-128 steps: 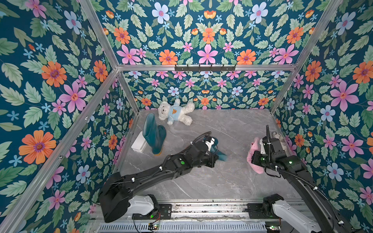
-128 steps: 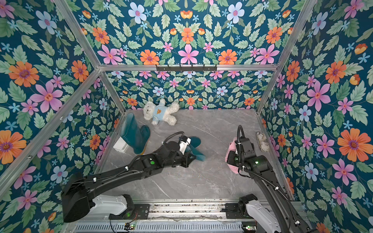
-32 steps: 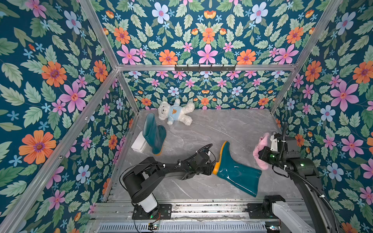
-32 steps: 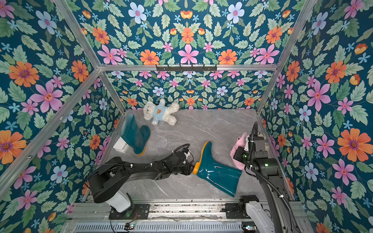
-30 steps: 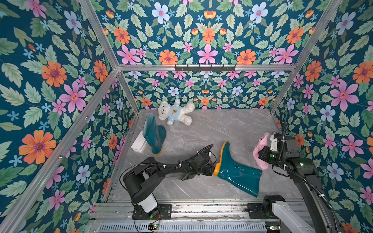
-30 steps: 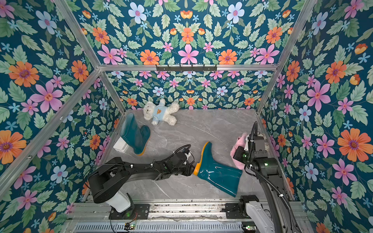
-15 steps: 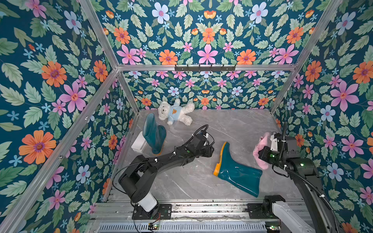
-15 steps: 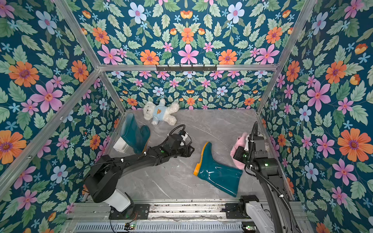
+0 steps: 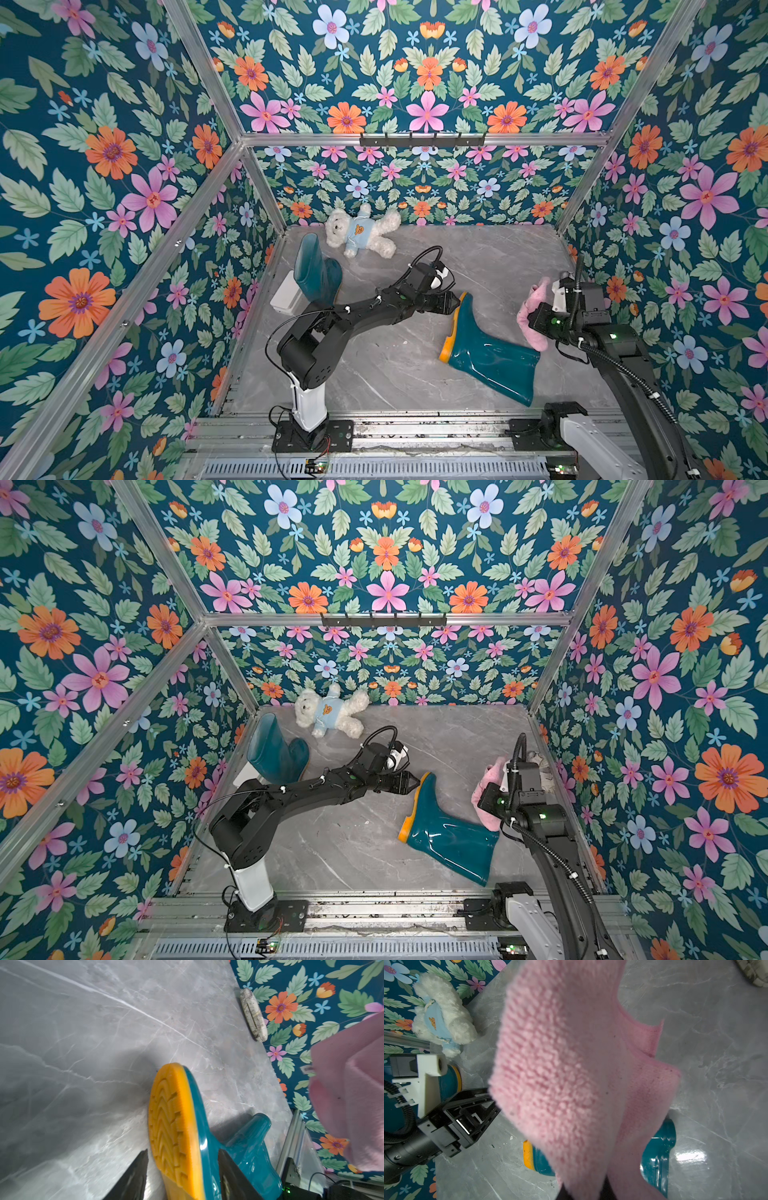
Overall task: Wipe the rubber boots with a cloth
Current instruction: Wipe the dirt off the rubber boot.
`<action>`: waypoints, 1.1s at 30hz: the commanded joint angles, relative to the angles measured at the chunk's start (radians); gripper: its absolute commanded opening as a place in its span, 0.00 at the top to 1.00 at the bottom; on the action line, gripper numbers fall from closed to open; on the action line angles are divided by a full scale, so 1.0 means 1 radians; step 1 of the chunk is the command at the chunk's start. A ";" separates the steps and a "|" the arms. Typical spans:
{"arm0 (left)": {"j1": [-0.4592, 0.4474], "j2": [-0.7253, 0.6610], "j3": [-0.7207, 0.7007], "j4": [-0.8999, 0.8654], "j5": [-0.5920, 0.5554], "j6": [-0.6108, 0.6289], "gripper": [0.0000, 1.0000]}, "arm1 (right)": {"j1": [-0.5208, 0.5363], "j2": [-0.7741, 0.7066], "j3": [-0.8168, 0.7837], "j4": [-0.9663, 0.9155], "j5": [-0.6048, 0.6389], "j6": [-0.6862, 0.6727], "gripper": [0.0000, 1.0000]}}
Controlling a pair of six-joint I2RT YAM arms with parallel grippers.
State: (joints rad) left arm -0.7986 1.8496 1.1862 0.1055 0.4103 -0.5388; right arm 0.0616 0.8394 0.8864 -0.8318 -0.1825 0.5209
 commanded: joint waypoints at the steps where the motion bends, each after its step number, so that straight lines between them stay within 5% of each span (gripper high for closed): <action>1: 0.002 0.020 0.042 -0.002 0.044 0.026 0.44 | 0.001 0.011 -0.034 0.048 -0.046 0.033 1.00; 5: 0.001 0.057 0.097 -0.066 0.036 0.054 0.44 | 0.046 0.039 -0.081 0.107 -0.040 0.067 1.00; 14: 0.001 -0.001 0.006 -0.056 0.002 0.056 0.46 | 0.392 0.375 -0.018 0.379 0.094 0.215 1.00; 23: 0.000 0.026 -0.022 -0.027 0.047 0.055 0.53 | 0.453 0.635 0.103 0.485 0.078 0.253 1.00; 33: 0.000 0.030 -0.051 -0.005 0.061 0.053 0.57 | 0.455 0.637 0.030 0.483 0.093 0.275 1.00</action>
State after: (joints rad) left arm -0.7975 1.8751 1.1397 0.1062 0.4511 -0.4931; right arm 0.5152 1.4750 0.9363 -0.3355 -0.1017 0.7700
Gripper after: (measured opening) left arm 0.433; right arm 0.089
